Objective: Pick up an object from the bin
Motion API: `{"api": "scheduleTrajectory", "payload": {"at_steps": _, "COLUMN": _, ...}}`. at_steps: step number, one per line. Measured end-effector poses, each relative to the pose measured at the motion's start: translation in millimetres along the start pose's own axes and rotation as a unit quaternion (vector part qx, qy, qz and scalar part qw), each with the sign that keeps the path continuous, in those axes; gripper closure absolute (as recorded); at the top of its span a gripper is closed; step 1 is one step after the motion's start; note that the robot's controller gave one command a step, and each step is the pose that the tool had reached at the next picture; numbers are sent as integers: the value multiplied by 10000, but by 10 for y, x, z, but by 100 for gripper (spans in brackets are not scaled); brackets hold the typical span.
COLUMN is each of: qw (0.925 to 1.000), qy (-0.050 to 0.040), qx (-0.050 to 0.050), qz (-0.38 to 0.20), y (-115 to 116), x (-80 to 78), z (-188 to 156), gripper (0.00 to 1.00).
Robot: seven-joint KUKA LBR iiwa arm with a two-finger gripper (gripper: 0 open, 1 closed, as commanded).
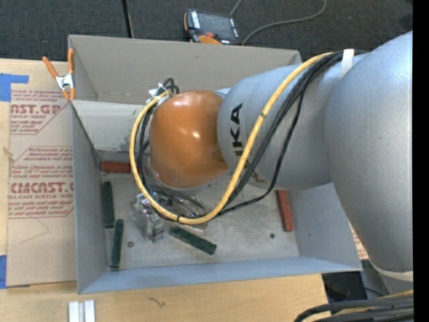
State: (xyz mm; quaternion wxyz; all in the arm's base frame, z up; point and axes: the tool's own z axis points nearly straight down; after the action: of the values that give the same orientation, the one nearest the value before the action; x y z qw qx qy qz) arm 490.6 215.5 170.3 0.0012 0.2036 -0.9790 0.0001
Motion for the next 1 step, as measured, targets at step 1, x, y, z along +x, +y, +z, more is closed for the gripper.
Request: {"api": "scheduleTrajectory", "payload": {"at_steps": 1, "qw": 10000, "qy": -17, "qx": -4, "qz": 7, "y": 3, "x": -9, "z": -13, "gripper": 0}}
